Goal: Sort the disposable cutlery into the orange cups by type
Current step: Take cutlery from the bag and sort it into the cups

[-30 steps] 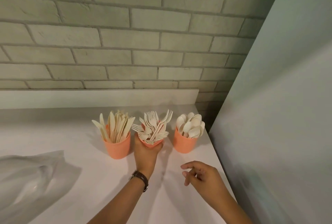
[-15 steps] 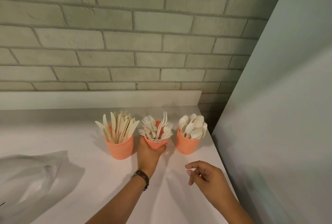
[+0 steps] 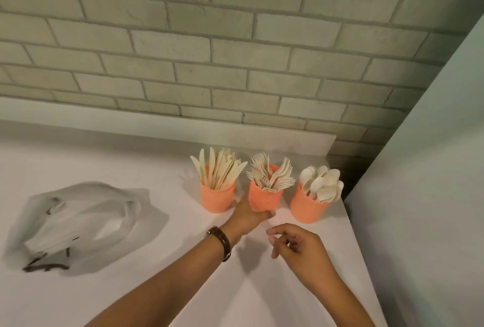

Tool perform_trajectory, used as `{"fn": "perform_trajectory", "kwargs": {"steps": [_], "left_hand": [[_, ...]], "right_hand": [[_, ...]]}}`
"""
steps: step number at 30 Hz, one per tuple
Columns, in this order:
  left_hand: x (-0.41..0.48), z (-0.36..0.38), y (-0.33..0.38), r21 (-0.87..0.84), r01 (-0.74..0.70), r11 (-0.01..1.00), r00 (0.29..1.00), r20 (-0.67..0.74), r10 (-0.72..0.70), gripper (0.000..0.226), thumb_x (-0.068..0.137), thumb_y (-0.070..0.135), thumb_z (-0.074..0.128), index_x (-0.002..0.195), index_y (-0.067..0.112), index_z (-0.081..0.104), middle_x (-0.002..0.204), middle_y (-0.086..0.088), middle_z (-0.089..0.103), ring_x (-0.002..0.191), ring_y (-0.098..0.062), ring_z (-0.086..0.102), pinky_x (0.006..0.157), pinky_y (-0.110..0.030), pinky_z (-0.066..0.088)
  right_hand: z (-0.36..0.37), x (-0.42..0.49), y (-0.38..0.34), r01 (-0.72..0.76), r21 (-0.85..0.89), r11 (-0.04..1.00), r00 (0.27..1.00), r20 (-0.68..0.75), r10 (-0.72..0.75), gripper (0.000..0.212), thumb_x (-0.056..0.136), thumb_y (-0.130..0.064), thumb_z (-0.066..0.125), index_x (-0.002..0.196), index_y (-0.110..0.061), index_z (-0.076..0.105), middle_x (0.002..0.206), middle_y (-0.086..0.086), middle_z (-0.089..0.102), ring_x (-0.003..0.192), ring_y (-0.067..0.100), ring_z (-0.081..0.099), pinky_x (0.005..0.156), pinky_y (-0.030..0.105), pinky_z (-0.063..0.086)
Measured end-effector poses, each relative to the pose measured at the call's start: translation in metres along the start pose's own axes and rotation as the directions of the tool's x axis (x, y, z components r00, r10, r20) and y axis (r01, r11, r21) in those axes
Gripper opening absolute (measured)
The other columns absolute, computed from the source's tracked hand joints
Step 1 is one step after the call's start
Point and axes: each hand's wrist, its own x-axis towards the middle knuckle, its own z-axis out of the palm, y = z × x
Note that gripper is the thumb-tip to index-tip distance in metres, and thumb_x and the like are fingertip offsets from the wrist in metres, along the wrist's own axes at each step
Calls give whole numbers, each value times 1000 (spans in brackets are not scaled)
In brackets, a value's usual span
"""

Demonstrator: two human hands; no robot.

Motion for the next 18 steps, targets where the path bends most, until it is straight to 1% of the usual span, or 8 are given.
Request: {"fn": "perform_trajectory", "kwargs": {"steps": [2,4,7,9,11,13,15,18], "left_hand": [[-37,-28,-1,109,24,994,986,163,-42,56,86,25,63,137,22,39,137,6,47,124,-6,43,95,-17,35],[-73,-70,-9,86,-62,994,988,148,49,38,88,20,61,125,18,56,127,3,59,114,-6,56,94,-16,42],[-125,-152,-27,132,-187,973,970,-130,204,13,87,15,64,94,22,72,99,15,70,95,2,63,86,-11,45],[-152,-212,-46,450,-210,868,869,-321,377,13,82,19,68,84,31,71,99,27,65,100,5,56,90,-14,42],[-170,-267,-67,719,-93,689,767,-390,510,15,75,19,73,78,33,70,108,19,62,104,-6,53,89,-26,43],[-180,-307,-90,795,85,600,781,-427,455,19,66,18,80,76,32,71,116,0,63,107,-28,55,88,-41,46],[-188,-331,-106,782,175,599,823,-450,346,26,66,22,81,87,35,72,126,-5,57,111,-32,52,89,-45,47],[-190,-346,-124,724,68,686,885,-361,294,43,78,22,70,117,38,59,134,8,43,91,-10,51,79,-19,45]], "right_hand": [[24,0,-8,4,17,1000,1000,27,-5,28,85,-11,65,75,-36,69,63,3,70,62,30,59,65,28,49],[54,-1,-17,8,25,1000,998,68,-10,31,85,-8,64,73,-36,68,62,3,70,55,22,52,58,23,43],[105,0,-36,-4,62,998,993,120,-4,21,85,-11,65,81,-32,69,60,3,70,56,17,49,58,25,40],[140,0,-51,-24,104,994,990,140,9,17,85,-11,65,83,-28,70,60,4,70,58,18,50,57,25,40],[174,2,-66,-35,150,988,989,150,12,16,85,-11,65,84,-26,70,59,4,70,56,18,48,50,17,36],[208,8,-80,-45,165,985,989,149,20,16,86,-11,64,84,-25,70,59,4,70,54,17,46,47,15,34],[238,15,-94,-22,134,991,993,122,6,21,86,-7,62,82,-27,69,60,2,69,49,12,45,47,18,36],[276,29,-112,53,-6,999,997,61,-52,24,87,-8,59,83,-30,68,69,-7,65,52,4,50,55,20,45]]}}
